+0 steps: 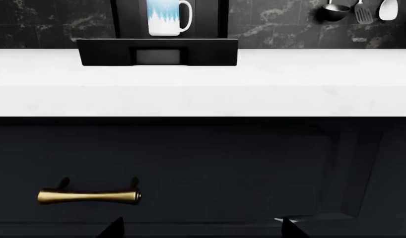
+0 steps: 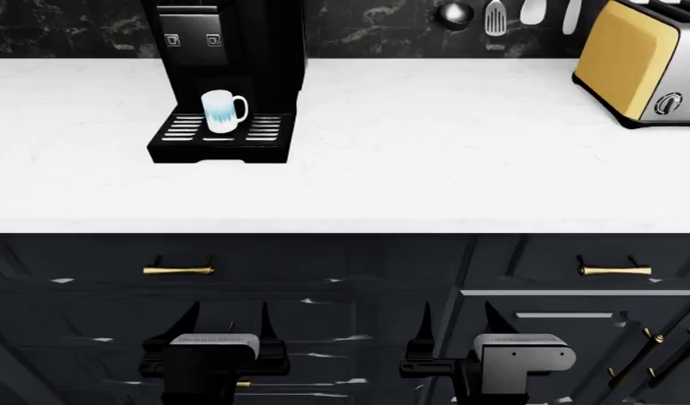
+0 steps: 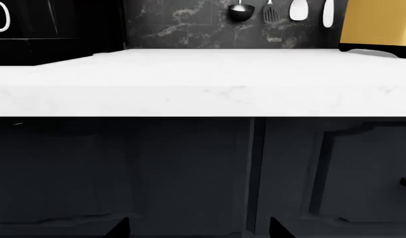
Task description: Press the button on the coffee machine to serve coffee.
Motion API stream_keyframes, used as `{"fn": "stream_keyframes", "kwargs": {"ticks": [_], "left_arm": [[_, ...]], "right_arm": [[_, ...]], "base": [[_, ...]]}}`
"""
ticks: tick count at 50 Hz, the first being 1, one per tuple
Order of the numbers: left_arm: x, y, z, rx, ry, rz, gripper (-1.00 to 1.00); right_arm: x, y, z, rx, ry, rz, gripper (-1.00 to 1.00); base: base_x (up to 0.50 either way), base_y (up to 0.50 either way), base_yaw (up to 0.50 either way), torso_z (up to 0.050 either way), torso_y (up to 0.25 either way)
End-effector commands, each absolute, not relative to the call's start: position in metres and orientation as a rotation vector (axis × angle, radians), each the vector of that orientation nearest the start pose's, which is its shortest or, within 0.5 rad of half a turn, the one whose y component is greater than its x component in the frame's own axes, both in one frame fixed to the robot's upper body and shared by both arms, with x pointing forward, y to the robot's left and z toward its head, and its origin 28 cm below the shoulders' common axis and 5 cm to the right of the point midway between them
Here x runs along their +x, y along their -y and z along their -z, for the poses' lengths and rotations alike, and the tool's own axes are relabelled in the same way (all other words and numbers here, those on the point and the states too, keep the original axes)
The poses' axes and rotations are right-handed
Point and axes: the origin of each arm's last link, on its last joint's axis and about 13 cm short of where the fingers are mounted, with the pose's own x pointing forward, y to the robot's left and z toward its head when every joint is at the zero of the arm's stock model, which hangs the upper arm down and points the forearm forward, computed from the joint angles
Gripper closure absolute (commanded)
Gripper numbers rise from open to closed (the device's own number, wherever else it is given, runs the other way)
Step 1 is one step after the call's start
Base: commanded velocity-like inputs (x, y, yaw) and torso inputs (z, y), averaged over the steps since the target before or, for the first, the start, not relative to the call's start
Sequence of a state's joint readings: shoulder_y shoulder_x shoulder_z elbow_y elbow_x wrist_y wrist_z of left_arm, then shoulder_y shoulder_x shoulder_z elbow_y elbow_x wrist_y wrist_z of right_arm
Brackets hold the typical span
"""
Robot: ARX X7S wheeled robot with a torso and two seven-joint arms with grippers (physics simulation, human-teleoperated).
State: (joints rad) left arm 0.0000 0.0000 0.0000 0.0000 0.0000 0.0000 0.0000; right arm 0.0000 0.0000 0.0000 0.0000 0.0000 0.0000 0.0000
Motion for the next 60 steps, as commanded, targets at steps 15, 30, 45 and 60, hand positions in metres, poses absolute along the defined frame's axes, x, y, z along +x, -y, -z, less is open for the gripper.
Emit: {"fn": "stream_keyframes", "kwargs": {"ticks": [15, 30, 45, 60], "left_arm": [[0.2089, -0.2090, -0.0118, -0.004, -0.025, 0.002, -1.00], [0.2097, -0.2079, -0.0103, 0.003, -0.046, 0.015, -1.00], [0.2085, -0.2093, -0.0086, 0.021, -0.054, 0.015, -1.00], [0.2088, -0.2092, -0.0092, 0.010, -0.059, 0.012, -1.00]], "right_arm": [[0.2104, 0.0974, -0.0150, -0.043, 0.016, 0.005, -1.00], [0.2105, 0.0978, -0.0135, -0.045, 0.013, 0.016, -1.00], [0.2109, 0.0979, -0.0144, -0.046, 0.016, 0.017, -1.00], [0.2110, 0.0979, -0.0137, -0.046, 0.015, 0.018, -1.00]], "base": [[0.00, 0.00, 0.00, 0.000, 0.000], [0.00, 0.46, 0.00, 0.000, 0.000], [0.02, 0.47, 0.00, 0.000, 0.000], [0.14, 0.18, 0.00, 0.000, 0.000]]}}
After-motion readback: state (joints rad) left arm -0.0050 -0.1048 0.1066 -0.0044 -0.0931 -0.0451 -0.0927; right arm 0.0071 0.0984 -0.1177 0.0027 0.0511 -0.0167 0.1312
